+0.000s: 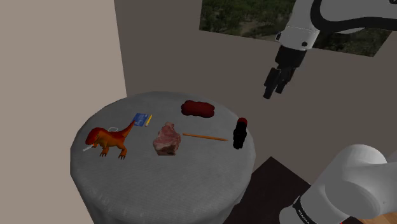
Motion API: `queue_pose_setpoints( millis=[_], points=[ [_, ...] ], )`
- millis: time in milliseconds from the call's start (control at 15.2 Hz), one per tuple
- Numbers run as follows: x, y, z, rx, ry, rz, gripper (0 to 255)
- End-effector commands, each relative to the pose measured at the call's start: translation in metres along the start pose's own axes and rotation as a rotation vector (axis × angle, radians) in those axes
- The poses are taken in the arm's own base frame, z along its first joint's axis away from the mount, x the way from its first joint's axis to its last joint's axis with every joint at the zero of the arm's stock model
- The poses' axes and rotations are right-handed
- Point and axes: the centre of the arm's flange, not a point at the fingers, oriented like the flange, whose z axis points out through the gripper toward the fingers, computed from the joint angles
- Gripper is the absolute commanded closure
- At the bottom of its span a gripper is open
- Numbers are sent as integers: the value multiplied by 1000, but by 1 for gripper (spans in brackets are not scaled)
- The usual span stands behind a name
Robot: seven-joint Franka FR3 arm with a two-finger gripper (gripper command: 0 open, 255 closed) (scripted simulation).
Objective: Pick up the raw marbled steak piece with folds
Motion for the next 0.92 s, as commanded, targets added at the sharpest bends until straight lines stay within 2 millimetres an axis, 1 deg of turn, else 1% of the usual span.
queue_pose_setpoints(
  millis=[0,396,858],
  points=[
    [0,0,0,0,0,0,0],
    [20,-71,31,-15,37,121,0],
    [54,-150,67,-32,81,261,0]
  ],
)
